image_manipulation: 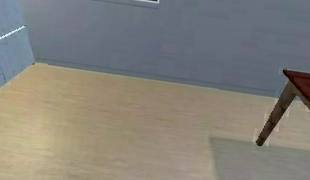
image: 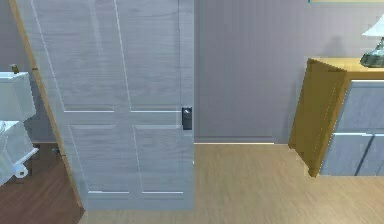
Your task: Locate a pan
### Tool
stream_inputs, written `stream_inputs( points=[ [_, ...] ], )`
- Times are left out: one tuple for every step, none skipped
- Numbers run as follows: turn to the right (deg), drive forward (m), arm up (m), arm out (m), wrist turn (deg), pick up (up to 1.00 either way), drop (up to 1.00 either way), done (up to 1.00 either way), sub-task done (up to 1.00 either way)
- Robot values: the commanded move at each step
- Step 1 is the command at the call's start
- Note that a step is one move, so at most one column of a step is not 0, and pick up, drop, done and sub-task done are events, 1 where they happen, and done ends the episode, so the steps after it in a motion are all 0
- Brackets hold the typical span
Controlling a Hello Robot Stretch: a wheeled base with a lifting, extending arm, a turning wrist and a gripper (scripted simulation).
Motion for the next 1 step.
stream_inputs(
  points=[
    [0.0,0.05,0.0,0.0,0.0,0.0,0.0,0.0,0.0]
  ],
)
